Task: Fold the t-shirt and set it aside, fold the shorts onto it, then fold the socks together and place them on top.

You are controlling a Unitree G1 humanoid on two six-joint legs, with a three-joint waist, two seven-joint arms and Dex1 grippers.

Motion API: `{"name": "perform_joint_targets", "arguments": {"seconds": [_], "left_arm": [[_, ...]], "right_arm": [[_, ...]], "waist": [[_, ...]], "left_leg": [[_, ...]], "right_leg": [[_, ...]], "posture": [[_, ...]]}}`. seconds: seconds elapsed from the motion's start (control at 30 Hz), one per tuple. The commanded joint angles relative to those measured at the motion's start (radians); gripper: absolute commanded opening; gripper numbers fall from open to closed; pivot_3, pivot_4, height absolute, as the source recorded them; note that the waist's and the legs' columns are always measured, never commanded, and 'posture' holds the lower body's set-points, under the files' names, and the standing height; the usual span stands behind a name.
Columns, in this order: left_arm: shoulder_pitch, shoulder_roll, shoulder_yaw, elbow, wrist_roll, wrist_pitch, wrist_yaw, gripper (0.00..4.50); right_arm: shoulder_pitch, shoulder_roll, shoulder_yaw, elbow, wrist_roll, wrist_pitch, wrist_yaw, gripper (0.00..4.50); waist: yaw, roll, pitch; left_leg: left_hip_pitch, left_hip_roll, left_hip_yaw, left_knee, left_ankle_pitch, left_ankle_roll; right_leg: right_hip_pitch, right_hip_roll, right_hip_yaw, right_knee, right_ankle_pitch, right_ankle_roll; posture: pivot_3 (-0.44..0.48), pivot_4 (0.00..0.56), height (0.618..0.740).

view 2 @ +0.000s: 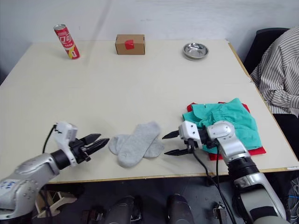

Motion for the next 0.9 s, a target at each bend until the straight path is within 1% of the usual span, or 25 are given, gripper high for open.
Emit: {"name": "perform_joint_targets", "arguments": {"seconds": [0.03,0.1,0.13,0.2,0.3,0.37,0.47,0.5,0.57,0.6,0.67,0.8,0.9], "left_arm": [[0.044,0.115,0.107,-0.034,-0.183,0.200,-0.067,3.70],[0.048,0.137,0.105,-0.059,-0.252,0.311,-0.026,4.33],[0.049,0.136,0.093,-0.070,-0.269,0.348,-0.003,4.48],[0.034,0.093,0.080,-0.080,-0.300,0.409,0.059,4.48],[-0.013,-0.043,0.060,-0.100,-0.327,0.498,0.187,4.48],[-0.027,-0.113,0.041,-0.125,-0.342,0.540,0.237,4.48],[-0.038,-0.176,0.024,-0.141,-0.325,0.576,0.294,4.48],[-0.040,-0.186,0.016,-0.141,-0.318,0.578,0.307,4.50],[-0.043,-0.208,0.004,-0.141,-0.305,0.578,0.328,4.08],[-0.045,-0.226,0.000,-0.141,-0.299,0.574,0.343,3.88],[-0.044,-0.242,-0.013,-0.143,-0.292,0.570,0.355,3.27],[-0.033,-0.266,-0.045,-0.136,-0.261,0.531,0.377,1.96],[-0.024,-0.278,-0.049,-0.132,-0.254,0.489,0.379,0.98]], "right_arm": [[-0.139,-0.001,-0.025,0.023,0.035,0.334,-0.065,4.20],[-0.230,0.026,0.008,0.097,-0.007,0.483,-0.118,4.20],[-0.264,0.048,0.011,0.130,-0.011,0.527,-0.134,4.20],[-0.322,0.097,0.014,0.195,-0.027,0.578,-0.161,4.20],[-0.393,0.176,0.014,0.304,-0.054,0.628,-0.209,4.20],[-0.427,0.219,0.019,0.376,-0.076,0.639,-0.227,4.20],[-0.450,0.258,0.030,0.446,-0.114,0.624,-0.240,4.20],[-0.454,0.269,0.028,0.459,-0.120,0.620,-0.240,4.03],[-0.455,0.286,0.022,0.463,-0.124,0.611,-0.237,3.62],[-0.453,0.291,0.019,0.459,-0.123,0.614,-0.233,3.27],[-0.446,0.295,0.020,0.445,-0.128,0.611,-0.218,2.58],[-0.429,0.298,0.006,0.425,-0.139,0.583,-0.229,1.13],[-0.409,0.292,-0.016,0.387,-0.131,0.569,-0.240,0.10]], "waist": [[-0.003,0.001,0.001],[-0.002,0.003,0.002],[-0.001,0.003,0.002],[-0.001,0.003,0.002],[0.004,0.003,0.002],[0.005,0.003,0.002],[0.006,0.003,0.002],[0.005,0.003,0.002],[0.005,0.003,0.002],[0.004,0.003,0.002],[0.005,0.003,0.002],[0.005,0.003,0.002],[0.005,0.003,0.002]], "left_leg": [[0.000,0.000,0.000,-0.001,0.000,0.000],[-0.001,-0.001,0.000,-0.002,0.001,-0.002],[-0.001,-0.001,0.000,-0.002,0.002,-0.002],[-0.001,-0.001,0.000,-0.006,0.002,-0.004],[-0.002,-0.002,0.000,-0.009,0.003,-0.004],[-0.003,-0.002,0.000,-0.008,0.006,0.001],[-0.004,-0.004,0.001,-0.007,0.008,0.004],[-0.004,-0.004,0.001,-0.007,0.008,0.004],[-0.002,-0.004,0.001,-0.006,0.007,0.003],[-0.002,-0.004,0.001,-0.006,0.006,0.001],[-0.001,-0.004,0.001,-0.007,0.006,-0.001],[-0.002,-0.004,0.001,-0.007,0.006,-0.001],[-0.002,-0.004,0.001,-0.007,0.006,-0.001]], "right_leg": [[-0.001,0.000,0.001,0.000,0.000,0.000],[-0.004,0.000,0.001,0.001,-0.001,-0.001],[-0.005,-0.001,0.002,0.001,-0.001,-0.001],[-0.005,-0.001,0.002,0.001,-0.001,-0.002],[-0.006,0.000,0.001,0.000,-0.002,-0.003],[-0.006,0.000,0.001,0.000,-0.001,-0.003],[-0.005,0.000,0.002,0.000,-0.001,-0.001],[-0.005,0.000,0.002,0.000,0.000,0.000],[-0.004,0.000,0.003,0.000,0.000,0.000],[-0.003,0.000,0.003,0.001,0.000,0.001],[-0.004,0.000,0.003,0.001,0.000,0.001],[-0.004,0.000,0.003,0.001,0.000,0.001],[-0.005,0.001,0.003,0.000,0.000,0.001]], "posture": [[0.000,0.150,0.740],[0.000,0.150,0.740],[0.000,0.150,0.740],[0.000,0.150,0.740],[0.000,0.150,0.740],[0.000,0.150,0.740],[0.000,0.150,0.740],[0.000,0.150,0.740],[0.000,0.150,0.740],[0.000,0.150,0.740],[0.000,0.150,0.740],[0.000,0.150,0.740],[0.000,0.150,0.740]]}}
